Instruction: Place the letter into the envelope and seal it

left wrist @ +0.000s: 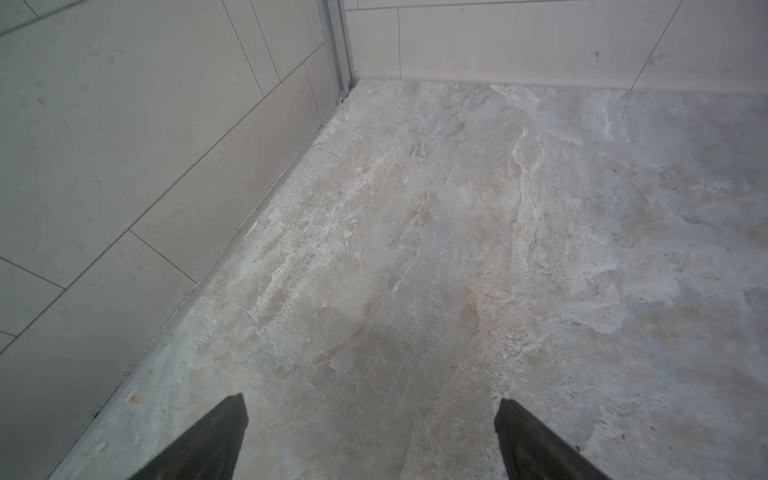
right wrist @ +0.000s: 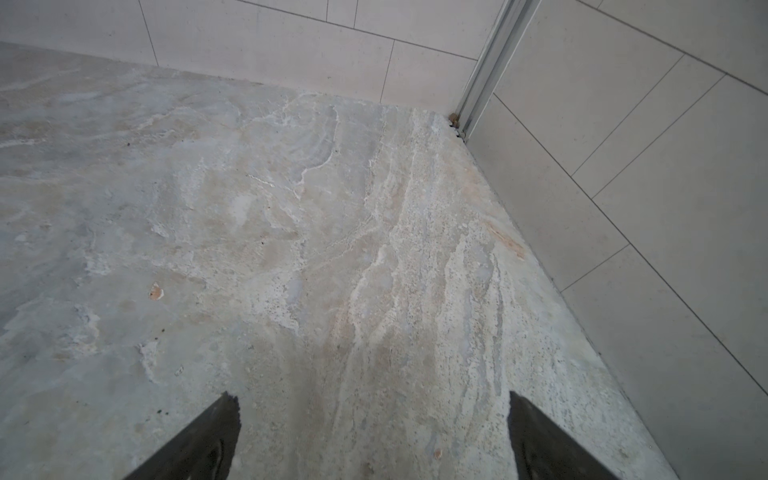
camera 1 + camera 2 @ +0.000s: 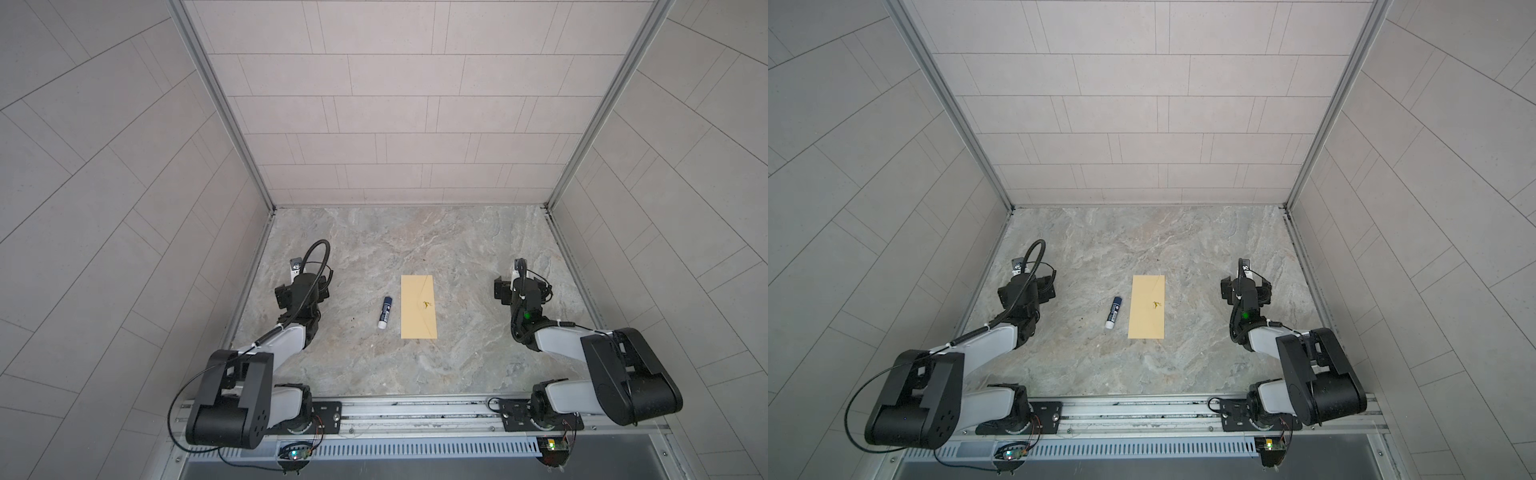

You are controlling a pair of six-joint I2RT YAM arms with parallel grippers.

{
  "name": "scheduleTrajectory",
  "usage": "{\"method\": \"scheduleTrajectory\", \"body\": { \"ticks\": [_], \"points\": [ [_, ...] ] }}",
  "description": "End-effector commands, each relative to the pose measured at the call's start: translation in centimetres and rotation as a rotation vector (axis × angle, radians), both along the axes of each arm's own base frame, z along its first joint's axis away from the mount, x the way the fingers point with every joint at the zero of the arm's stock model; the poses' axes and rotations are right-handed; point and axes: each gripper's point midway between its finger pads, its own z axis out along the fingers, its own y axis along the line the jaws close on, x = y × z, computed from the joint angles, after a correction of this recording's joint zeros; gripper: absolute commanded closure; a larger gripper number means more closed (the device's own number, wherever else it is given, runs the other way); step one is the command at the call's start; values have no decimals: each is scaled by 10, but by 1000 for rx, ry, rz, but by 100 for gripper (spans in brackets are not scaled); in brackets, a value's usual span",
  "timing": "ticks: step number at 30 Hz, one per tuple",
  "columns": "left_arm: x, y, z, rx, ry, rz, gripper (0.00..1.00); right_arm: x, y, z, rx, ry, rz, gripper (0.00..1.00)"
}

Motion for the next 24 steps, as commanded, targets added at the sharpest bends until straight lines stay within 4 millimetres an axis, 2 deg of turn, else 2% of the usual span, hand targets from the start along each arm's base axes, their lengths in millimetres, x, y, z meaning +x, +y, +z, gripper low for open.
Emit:
{"method": "scheduleTrajectory", "body": {
  "ticks": [1,4,5,8,11,14,16,18,20,24],
  "points": [
    [22,-5,28,27,-138,-51,0,18,1,16,-4,-90,25,0],
    [29,-8,28,34,-143,-82,0,23,5,-1,11,-101,51,1],
    [31,-11,26,27,-124,-99,0,25,8,2,2,-128,69,1],
    [37,-17,23,-14,-130,-129,0,29,8,-3,5,-67,71,0],
    [41,-26,5,-20,-138,-191,0,29,7,-4,13,-72,70,1],
    [49,-31,0,-17,-153,-222,0,28,7,-2,11,-85,71,1],
    [51,-29,-5,-26,-101,-209,0,28,7,-3,9,-84,72,1],
    [51,-29,-4,-21,-131,-212,0,29,7,-3,10,-87,71,1],
    [48,-17,-4,-14,-123,-133,0,28,7,-3,10,-84,73,1],
    [48,-18,-2,-7,-137,-142,0,29,7,-3,13,-83,73,1]
  ]
}}
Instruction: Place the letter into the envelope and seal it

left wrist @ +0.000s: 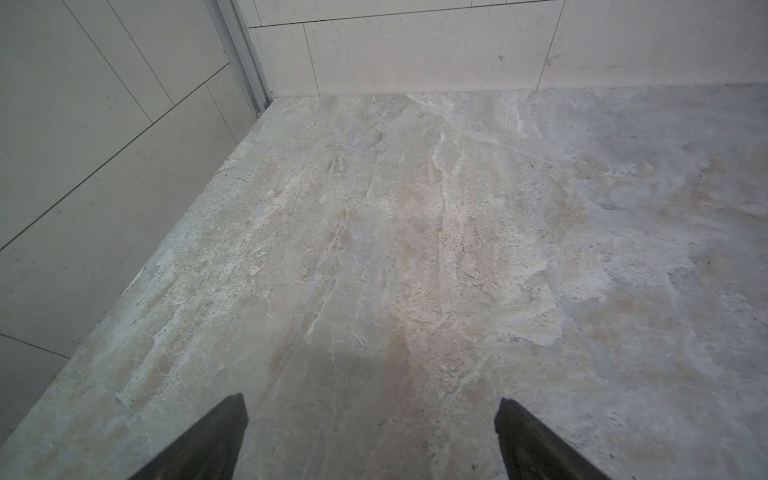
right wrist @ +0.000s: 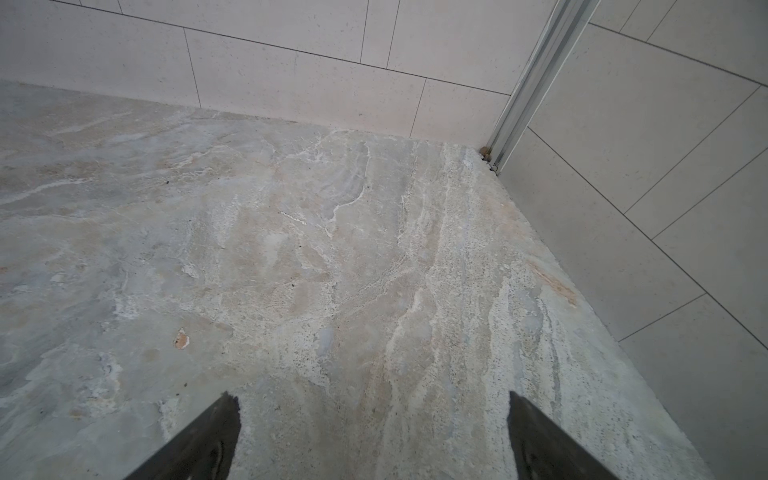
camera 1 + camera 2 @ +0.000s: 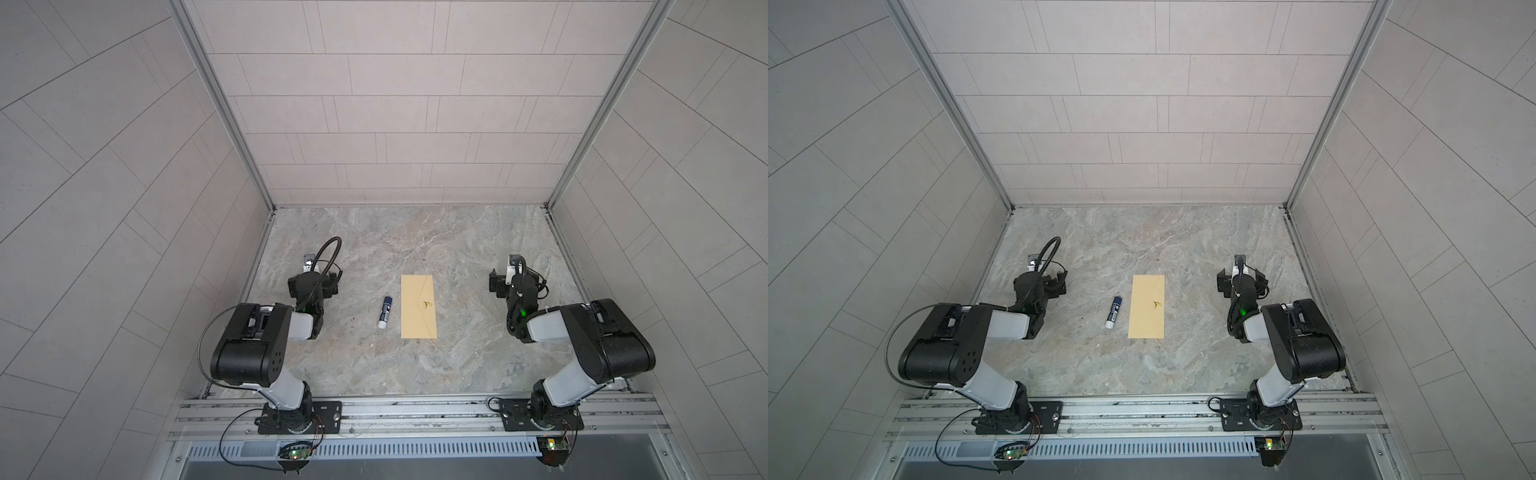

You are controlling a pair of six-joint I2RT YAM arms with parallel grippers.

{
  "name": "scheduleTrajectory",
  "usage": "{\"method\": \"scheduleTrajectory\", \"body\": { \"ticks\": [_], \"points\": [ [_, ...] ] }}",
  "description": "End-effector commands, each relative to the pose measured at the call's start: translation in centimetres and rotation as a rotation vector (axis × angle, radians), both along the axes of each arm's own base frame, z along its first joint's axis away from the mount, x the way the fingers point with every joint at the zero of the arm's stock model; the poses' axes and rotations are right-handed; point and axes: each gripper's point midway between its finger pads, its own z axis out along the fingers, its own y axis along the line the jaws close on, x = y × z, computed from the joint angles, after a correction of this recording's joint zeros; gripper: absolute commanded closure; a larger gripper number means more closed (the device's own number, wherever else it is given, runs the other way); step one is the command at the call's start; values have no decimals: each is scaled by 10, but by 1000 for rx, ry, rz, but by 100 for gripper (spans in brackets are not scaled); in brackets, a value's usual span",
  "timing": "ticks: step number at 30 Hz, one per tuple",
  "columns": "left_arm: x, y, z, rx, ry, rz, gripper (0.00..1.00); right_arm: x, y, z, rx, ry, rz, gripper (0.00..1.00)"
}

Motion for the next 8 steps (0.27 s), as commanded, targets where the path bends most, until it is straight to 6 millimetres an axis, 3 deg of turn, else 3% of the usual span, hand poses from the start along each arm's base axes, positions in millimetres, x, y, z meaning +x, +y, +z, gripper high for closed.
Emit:
{"method": "scheduleTrajectory", "body": {
  "ticks": [1,8],
  "points": [
    [6,5,15,-2,-56,27,0,2,-1,6,-7,-20,2,1],
    [6,5,16,1,-65,26,0,5,-2,4,9,-7,14,1]
  ]
}}
